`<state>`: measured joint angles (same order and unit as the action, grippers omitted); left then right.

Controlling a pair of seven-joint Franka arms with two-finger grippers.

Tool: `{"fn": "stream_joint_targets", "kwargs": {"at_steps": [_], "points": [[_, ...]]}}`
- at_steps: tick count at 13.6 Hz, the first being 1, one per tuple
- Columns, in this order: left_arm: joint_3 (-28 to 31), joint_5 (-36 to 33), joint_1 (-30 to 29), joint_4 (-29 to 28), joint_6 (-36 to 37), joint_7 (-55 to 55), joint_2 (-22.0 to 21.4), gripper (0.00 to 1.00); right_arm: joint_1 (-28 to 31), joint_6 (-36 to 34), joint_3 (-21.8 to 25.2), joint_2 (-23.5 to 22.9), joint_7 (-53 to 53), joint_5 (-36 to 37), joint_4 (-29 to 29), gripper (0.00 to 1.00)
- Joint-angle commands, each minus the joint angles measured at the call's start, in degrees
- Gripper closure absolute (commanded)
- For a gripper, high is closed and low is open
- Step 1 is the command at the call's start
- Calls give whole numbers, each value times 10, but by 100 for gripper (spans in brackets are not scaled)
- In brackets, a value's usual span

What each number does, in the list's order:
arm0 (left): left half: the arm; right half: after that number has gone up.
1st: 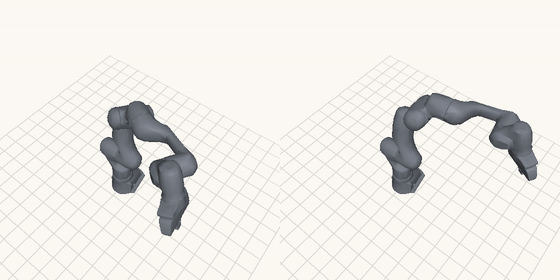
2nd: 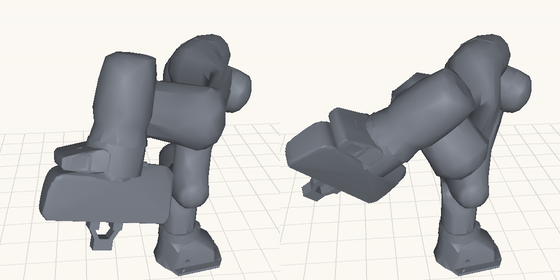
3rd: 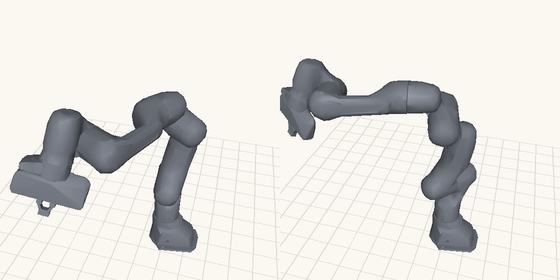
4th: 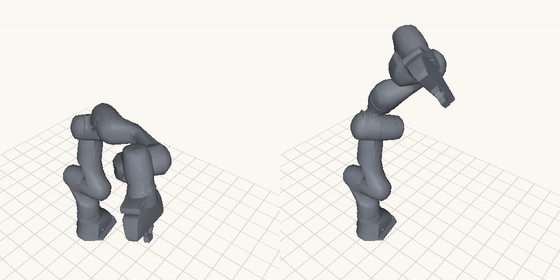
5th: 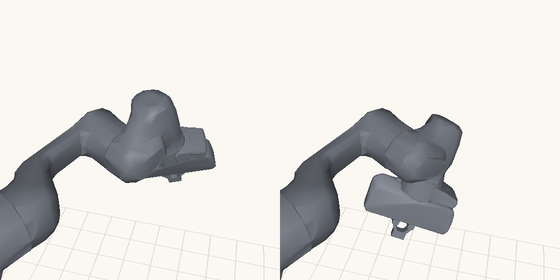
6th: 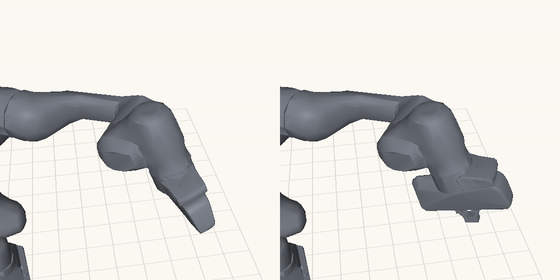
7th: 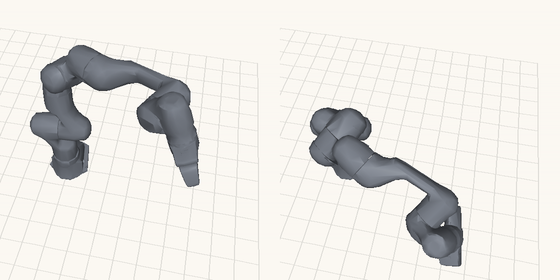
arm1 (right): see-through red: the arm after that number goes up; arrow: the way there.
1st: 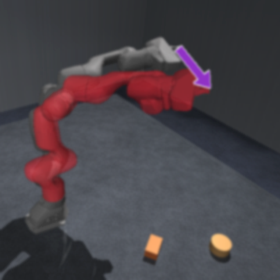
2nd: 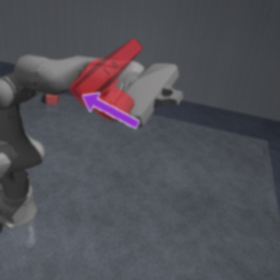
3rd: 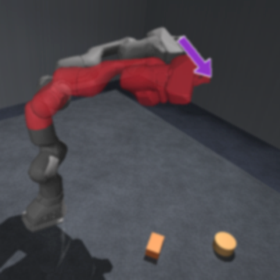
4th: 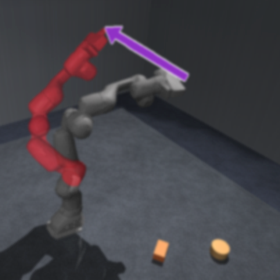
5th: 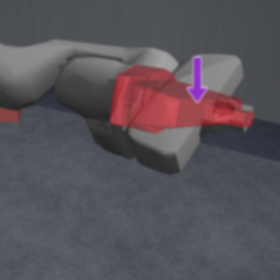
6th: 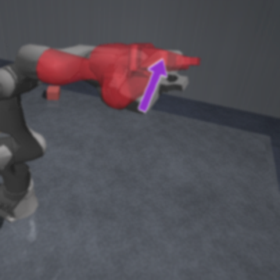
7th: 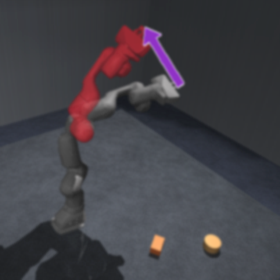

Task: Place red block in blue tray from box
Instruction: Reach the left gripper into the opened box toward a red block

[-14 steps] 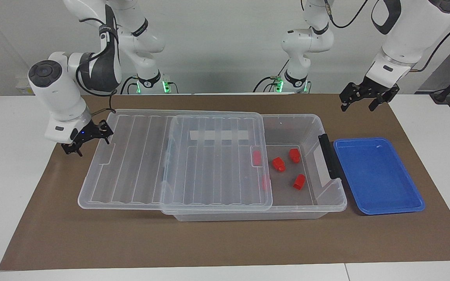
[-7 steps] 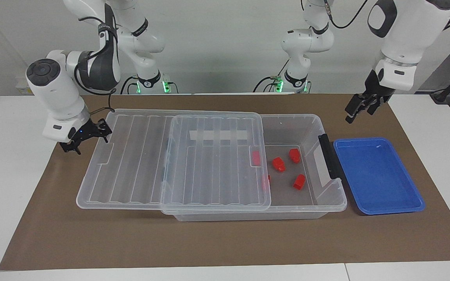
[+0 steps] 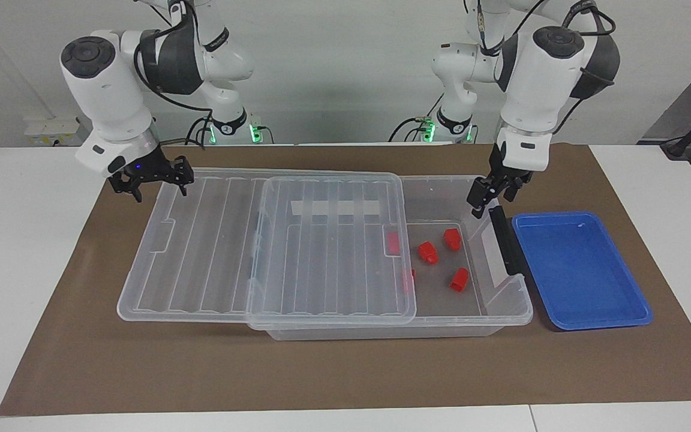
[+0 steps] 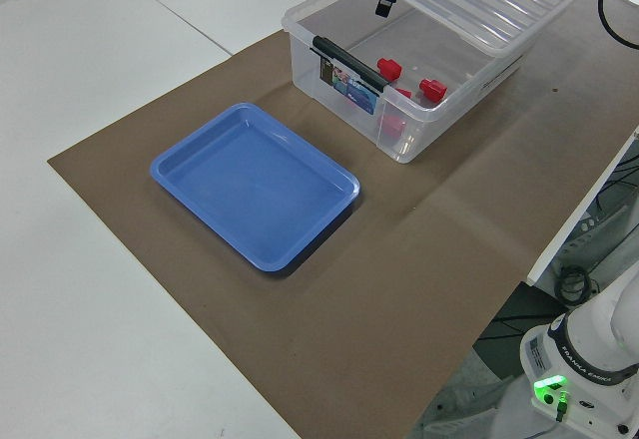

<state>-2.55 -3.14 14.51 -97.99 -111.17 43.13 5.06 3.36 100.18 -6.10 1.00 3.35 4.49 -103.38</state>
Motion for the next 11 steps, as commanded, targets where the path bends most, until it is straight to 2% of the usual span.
{"fn": "stream_joint_targets", "kwargs": {"at_steps": [1,2,8,11], "points": [[9,-14,21,-80,-85,32,1,0,-22,5,-1,15,-96,-13,7,3],[8,-22,25,-100,-114,46,1,0,-30,0,-1,9,-120,-16,27,3],[8,-26,25,-133,-165,56,20,0,-34,-53,-1,0,-185,-35,116,2],[9,-38,47,-141,-205,96,70,0,-34,-101,0,-17,-196,-29,167,2]]}}
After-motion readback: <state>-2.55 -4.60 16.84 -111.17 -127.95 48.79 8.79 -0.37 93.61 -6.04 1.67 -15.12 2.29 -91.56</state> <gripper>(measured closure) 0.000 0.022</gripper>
